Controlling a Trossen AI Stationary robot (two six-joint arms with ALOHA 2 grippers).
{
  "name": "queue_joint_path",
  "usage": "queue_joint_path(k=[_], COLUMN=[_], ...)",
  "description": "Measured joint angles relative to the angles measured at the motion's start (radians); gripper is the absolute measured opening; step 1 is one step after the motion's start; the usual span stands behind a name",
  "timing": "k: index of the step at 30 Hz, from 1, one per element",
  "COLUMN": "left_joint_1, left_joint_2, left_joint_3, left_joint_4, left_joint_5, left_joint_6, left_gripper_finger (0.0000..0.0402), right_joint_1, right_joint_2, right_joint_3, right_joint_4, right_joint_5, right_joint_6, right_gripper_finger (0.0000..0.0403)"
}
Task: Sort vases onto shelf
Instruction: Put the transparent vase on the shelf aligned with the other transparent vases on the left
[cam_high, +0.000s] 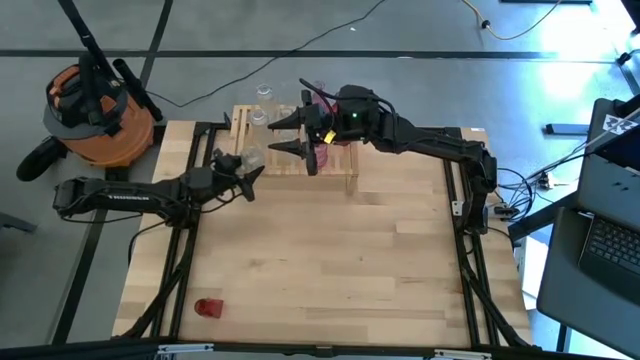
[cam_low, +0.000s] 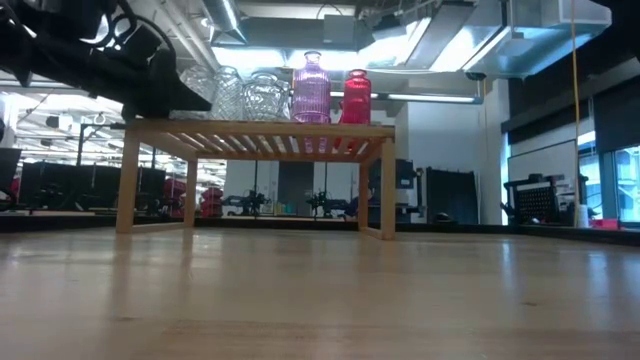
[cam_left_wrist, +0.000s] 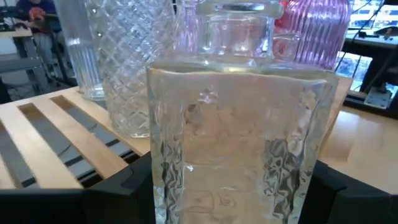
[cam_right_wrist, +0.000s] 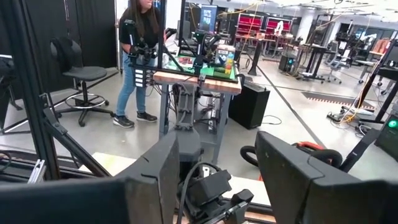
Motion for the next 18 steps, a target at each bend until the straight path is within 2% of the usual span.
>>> queue_joint_path(k=[5,7,9,12,15,18], left_joint_1=[0.026,0.041,0.057,0.07,0.073,0.073], left_joint_2=[0.016,0.016,0.018,0.017,0.016,0.015], left_joint_3=[0.0,-0.002,-0.002,-0.003,-0.003,-0.003], left_joint_4=[0.041,0.056,0.078,0.113,0.129,0.157], left_joint_5=[-0.004,-0.015,-0.016,0.02,0.043,0.063], left_joint_6=[0.002,0.002,-0.003,-0.008,-0.03,-0.034], left_gripper_finger=[0.0236,0.0267,0.0316,0.037,0.0389,0.0388], right_joint_1=[-0.001,-0.001,-0.001,-0.001,-0.001,-0.001], right_joint_2=[0.0,0.0,0.0,0.0,0.0,0.0], right_joint_3=[0.0,0.0,0.0,0.0,0.0,0.0], right_joint_4=[0.0,-0.001,-0.002,-0.006,-0.005,-0.005], right_joint_5=[0.001,0.001,0.0,-0.001,0.0,-0.001], right_joint_6=[0.0,0.0,0.0,0.0,0.0,0.0], right_gripper_finger=[0.0172,0.0172,0.0172,0.0172,0.0172,0.0172])
